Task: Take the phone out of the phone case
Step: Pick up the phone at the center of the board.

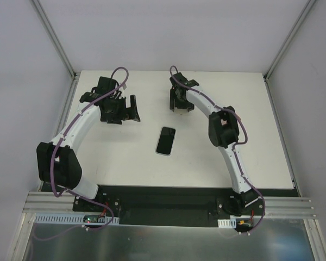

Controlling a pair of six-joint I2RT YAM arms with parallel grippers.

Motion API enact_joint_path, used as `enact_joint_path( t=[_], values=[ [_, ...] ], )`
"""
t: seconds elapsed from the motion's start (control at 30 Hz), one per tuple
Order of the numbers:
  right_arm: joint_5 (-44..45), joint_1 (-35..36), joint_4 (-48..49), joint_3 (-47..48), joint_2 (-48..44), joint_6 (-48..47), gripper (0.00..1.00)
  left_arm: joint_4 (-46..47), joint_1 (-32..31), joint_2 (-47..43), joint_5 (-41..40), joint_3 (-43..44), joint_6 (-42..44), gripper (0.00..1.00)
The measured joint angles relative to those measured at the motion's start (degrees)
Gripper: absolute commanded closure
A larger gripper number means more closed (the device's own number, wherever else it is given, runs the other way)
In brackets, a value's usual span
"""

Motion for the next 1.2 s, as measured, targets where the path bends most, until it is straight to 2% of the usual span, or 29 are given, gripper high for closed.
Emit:
enact_joint_path(
  t=[0.13, 0.23, 0.37, 0.5, 0.63, 0.87, 1.13, 1.2],
  values=[
    [-0.2, -0.2, 3.3, -5.1, -2.8, -0.3, 0.36, 0.7, 0.0, 0.0, 2.2, -0.3, -0.2, 0.02],
    [-0.6, -0.5, 6.8, -13.3, -7.4, 0.0, 0.40, 1.6, -0.3, 0.2, 4.4, -0.3, -0.8, 0.01],
    [-1.5, -1.3, 10.9, -26.8, -15.5, 1.0, 0.50, 3.8, -2.4, 1.9, 7.7, -0.4, -3.2, 0.01],
    [-3.4, -1.8, 14.3, -41.7, -24.9, 3.1, 0.55, 10.2, -5.8, 7.9, 13.9, -0.7, -7.1, 0.07],
    [-5.8, -1.9, 17.4, -50.9, -31.3, 5.2, 0.57, 17.6, -7.7, 17.6, 21.2, 0.0, -13.9, 0.13],
    [-13.2, -2.2, 21.9, -60.4, -38.4, 8.9, 0.59, 26.1, -9.7, 33.2, 29.9, 8.6, -25.0, 0.14],
    [-22.0, -2.3, 25.0, -68.6, -45.7, 12.1, 0.60, 29.2, -11.8, 37.8, 35.3, 15.1, -28.9, 0.21],
    [-23.6, -2.3, 25.6, -70.2, -47.5, 12.8, 0.63, 29.7, -12.2, 38.6, 36.4, 15.4, -29.0, 0.22]
  ],
)
